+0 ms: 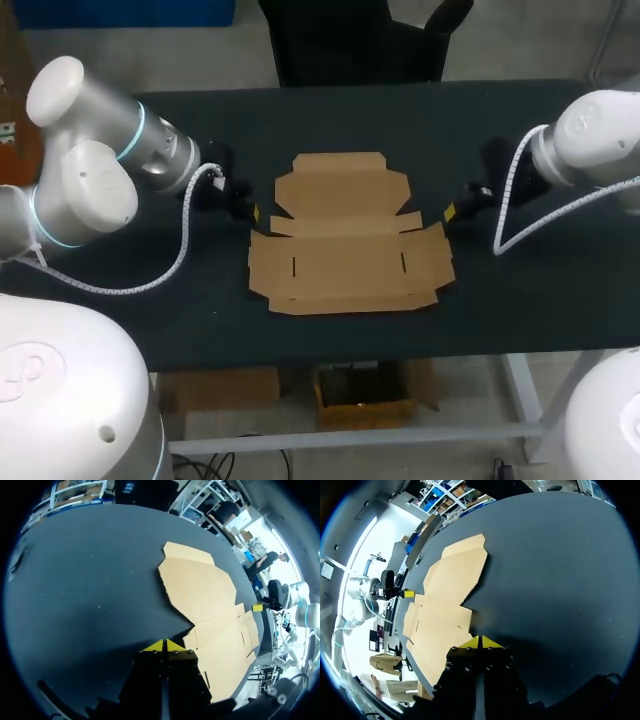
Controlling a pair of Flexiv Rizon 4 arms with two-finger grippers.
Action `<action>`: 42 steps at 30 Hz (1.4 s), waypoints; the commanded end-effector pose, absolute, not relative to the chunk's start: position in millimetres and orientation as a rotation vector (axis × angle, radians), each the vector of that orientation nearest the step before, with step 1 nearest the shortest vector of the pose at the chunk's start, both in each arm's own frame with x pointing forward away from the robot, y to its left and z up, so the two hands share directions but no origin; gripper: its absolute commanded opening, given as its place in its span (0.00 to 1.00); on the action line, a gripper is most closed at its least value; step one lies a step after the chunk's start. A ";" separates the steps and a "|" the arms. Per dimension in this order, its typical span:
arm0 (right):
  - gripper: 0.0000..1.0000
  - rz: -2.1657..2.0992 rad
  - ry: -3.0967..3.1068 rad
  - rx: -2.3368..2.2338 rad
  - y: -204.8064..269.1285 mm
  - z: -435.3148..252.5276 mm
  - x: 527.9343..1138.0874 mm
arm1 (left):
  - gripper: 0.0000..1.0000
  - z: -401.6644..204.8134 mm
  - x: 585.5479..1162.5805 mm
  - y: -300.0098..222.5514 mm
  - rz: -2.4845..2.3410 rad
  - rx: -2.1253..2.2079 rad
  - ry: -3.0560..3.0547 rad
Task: Assemble the packaging by folding the flat box into shape, placing the metal phone stand inside, and closing the box properly
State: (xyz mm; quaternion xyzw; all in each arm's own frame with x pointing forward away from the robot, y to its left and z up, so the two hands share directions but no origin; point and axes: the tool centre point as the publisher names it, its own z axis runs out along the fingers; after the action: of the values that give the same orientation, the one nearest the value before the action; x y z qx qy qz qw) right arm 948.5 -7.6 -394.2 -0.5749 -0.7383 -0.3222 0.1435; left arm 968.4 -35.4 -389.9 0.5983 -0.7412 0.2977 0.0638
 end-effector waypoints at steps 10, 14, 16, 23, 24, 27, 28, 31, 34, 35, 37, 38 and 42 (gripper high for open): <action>0.00 -0.878 -2.080 -1.689 4.1 -408.1 973.4 | 0.00 -397.9 973.1 -32.9 0.926 1.822 -2.247; 0.00 -0.850 -2.061 -1.690 8.6 -413.7 978.1 | 0.00 -399.7 973.9 -32.3 0.930 1.828 -2.246; 0.00 -0.830 -2.046 -1.696 9.8 -416.6 979.2 | 0.00 -400.1 974.0 -31.9 0.931 1.832 -2.252; 0.00 -0.772 -2.020 -1.708 13.3 -421.2 979.5 | 0.00 -400.9 974.1 -31.2 0.928 1.835 -2.260; 0.00 -0.770 -2.019 -1.708 13.8 -421.3 979.1 | 0.00 -401.1 974.1 -31.1 0.928 1.835 -2.261; 0.00 -0.756 -2.015 -1.710 16.1 -422.5 978.1 | 0.00 -402.4 974.2 -31.5 0.925 1.834 -2.263; 0.00 -0.754 -2.015 -1.709 16.8 -422.8 977.7 | 0.00 -402.9 974.4 -31.6 0.924 1.834 -2.263; 0.00 -0.750 -2.014 -1.706 18.4 -423.7 977.0 | 0.00 -404.6 974.7 -32.1 0.918 1.834 -2.258; 0.00 -0.749 -2.013 -1.704 19.4 -424.3 977.2 | 0.00 -405.6 975.0 -32.4 0.913 1.833 -2.256; 0.00 -0.749 -2.014 -1.703 19.6 -424.3 977.2 | 0.00 -405.9 975.1 -32.4 0.911 1.833 -2.255; 0.00 -0.749 -2.013 -1.701 20.2 -424.4 977.2 | 0.00 -406.2 975.3 -32.3 0.910 1.832 -2.256; 0.00 -0.750 -2.013 -1.700 20.7 -424.5 977.2 | 0.00 -406.5 975.4 -32.3 0.909 1.830 -2.257; 0.00 -0.749 -2.011 -1.697 22.0 -425.2 977.2 | 0.00 -408.6 976.3 -32.6 0.905 1.828 -2.249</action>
State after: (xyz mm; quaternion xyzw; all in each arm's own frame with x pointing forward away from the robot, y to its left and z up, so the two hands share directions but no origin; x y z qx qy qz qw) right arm 974.1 22.1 -424.7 -0.6088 -0.7192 -0.2706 0.1971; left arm 973.5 -31.9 -406.6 0.6011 -0.7392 0.2996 0.0506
